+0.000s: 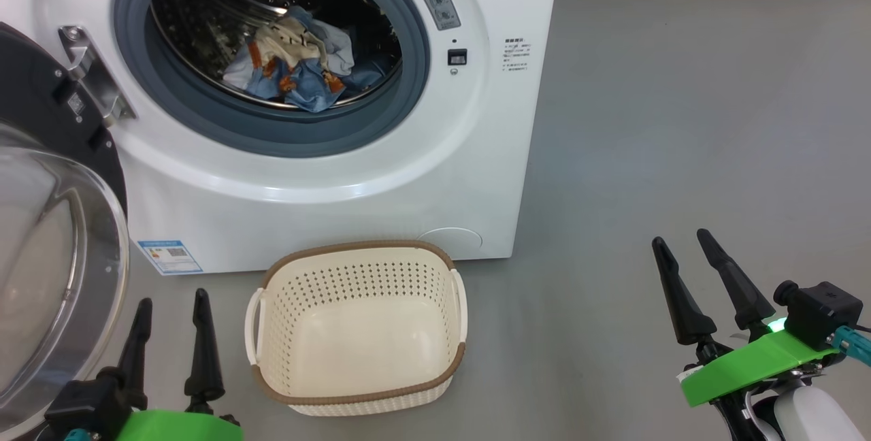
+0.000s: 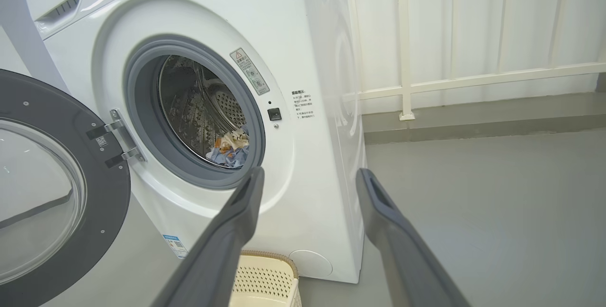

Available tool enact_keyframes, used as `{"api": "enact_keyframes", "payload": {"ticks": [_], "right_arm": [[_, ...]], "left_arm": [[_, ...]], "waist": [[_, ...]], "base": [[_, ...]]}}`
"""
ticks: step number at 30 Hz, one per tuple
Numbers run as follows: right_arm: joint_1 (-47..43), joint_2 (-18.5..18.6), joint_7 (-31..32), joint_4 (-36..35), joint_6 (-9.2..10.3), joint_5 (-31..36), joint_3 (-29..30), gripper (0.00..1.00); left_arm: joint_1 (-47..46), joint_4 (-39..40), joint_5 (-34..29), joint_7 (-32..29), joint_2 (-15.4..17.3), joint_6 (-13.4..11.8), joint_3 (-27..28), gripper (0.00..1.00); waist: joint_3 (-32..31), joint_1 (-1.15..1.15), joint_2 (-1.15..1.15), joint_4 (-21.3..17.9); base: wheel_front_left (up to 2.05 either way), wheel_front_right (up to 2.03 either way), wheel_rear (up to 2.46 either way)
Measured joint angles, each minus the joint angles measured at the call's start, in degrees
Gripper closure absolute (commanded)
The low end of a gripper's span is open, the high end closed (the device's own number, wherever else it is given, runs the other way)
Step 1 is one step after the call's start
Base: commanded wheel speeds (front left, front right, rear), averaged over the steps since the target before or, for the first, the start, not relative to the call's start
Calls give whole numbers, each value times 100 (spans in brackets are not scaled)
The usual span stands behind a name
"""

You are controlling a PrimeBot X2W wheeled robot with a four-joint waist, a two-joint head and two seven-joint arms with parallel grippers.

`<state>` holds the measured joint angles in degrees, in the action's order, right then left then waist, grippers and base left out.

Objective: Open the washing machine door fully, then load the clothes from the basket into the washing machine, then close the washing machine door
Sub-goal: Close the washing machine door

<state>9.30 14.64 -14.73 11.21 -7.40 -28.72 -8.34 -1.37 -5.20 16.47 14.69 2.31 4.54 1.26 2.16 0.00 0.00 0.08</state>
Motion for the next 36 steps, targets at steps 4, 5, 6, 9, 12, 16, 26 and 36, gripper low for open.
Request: {"api": "enact_keyframes", "payload": {"ticks": [4,5,6,9,12,16,26,36], "right_arm": [[0,-1,0,5,0,0,10,0],[-2,-1,0,10,0,0,18,0],[-7,-2,0,14,0,0,26,0],[-27,-16,0,21,0,0,31,0],[-87,-31,0,24,0,0,26,0],[-114,-43,0,26,0,0,9,0],[-117,-65,0,31,0,0,-19,0],[-119,-81,0,41,0,0,-112,0]], "left_arm": [[1,-1,-1,0,0,-3,0,0],[0,-2,-1,0,0,-9,-1,0],[0,-7,-2,0,0,-21,0,0],[0,-27,-63,0,-1,-73,5,0],[1,-46,-90,0,-1,-78,20,0],[5,-51,-124,-1,-2,-127,27,0],[54,-59,-263,0,-2,-323,60,0],[143,-57,-265,0,-2,-536,33,0]], "waist": [[-13,0,0,41],[-17,0,0,61],[-22,0,0,87],[-38,0,0,183],[-58,0,0,309],[-83,0,0,515],[-132,0,0,1147],[-150,0,0,1879]], "base": [[0,0,0],[0,0,0],[0,0,0],[0,0,0],[0,0,0],[0,0,0],[0,0,0],[0,0,0]]}}
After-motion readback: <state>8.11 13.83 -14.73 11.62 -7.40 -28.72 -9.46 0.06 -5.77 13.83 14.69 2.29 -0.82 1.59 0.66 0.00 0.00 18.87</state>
